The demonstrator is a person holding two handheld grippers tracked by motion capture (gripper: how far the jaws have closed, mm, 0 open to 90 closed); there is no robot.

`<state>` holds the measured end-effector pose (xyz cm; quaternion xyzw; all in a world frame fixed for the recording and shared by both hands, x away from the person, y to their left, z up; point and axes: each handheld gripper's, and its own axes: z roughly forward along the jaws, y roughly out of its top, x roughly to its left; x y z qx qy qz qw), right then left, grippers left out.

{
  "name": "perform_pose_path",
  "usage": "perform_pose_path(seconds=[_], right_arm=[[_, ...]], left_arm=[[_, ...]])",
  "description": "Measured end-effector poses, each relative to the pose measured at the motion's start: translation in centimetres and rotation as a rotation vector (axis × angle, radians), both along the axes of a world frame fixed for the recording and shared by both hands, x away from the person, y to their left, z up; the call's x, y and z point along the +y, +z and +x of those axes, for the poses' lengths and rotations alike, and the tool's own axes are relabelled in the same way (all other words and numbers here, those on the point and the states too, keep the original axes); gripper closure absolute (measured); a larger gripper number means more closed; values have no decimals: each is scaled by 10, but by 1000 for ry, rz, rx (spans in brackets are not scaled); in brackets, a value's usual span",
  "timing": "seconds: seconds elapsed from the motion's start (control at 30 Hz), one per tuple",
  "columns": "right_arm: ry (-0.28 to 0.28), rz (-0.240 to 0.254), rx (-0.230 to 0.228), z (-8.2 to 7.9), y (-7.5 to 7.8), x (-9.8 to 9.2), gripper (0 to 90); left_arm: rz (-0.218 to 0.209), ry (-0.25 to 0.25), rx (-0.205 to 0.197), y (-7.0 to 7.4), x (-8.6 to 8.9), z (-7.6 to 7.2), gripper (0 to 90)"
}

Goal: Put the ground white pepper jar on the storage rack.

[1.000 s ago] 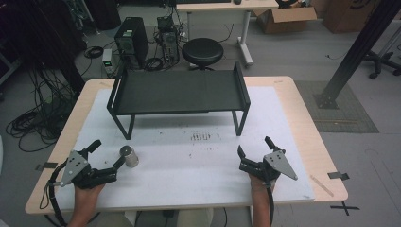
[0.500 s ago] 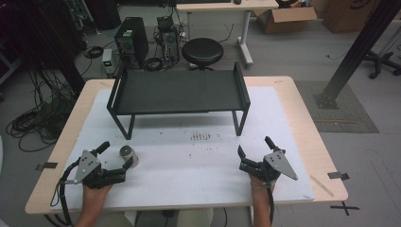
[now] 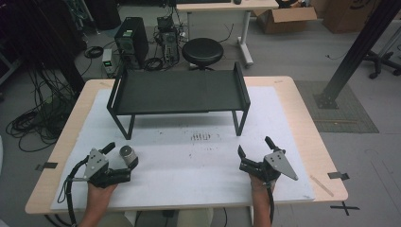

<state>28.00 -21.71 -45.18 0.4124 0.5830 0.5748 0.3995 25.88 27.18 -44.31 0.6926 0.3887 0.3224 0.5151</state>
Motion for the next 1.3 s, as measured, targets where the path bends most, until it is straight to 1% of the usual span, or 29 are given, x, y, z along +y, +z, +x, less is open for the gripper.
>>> perform_pose_path(seconds=[0.07, 0.13, 0.2, 0.37, 0.43, 0.47, 0.53, 0.63, 0.83, 1.1, 1.3], right_arm=[[0, 0, 0, 0, 0, 0, 0], [0, 0, 0, 0, 0, 0, 0], [0, 0, 0, 0, 0, 0, 0], [1, 0, 0, 0, 0, 0, 0], [1, 1, -1, 0, 0, 0, 0], [1, 1, -1, 0, 0, 0, 0], [1, 0, 0, 0, 0, 0, 0], [1, 0, -1, 0, 0, 0, 0], [1, 1, 0, 0, 0, 0, 0], [0, 5, -3, 0, 0, 0, 0], [0, 5, -4, 0, 0, 0, 0]], left_arm=[[1, 2, 9, -1, -1, 1, 10], [12, 8, 19, -2, -1, 2, 16], [7, 10, 34, -3, -1, 3, 27], [-1, -9, 63, -2, 0, 6, 66], [-3, -12, 68, -2, 0, 7, 93], [-2, -10, 70, -2, 0, 7, 93], [2, -19, 76, -2, 0, 8, 125], [11, -20, 77, -2, -1, 8, 182], [8, -23, 68, -3, -1, 7, 305], [14, -27, 67, -3, -1, 7, 414], [-3, -22, 69, -3, 0, 7, 471]])
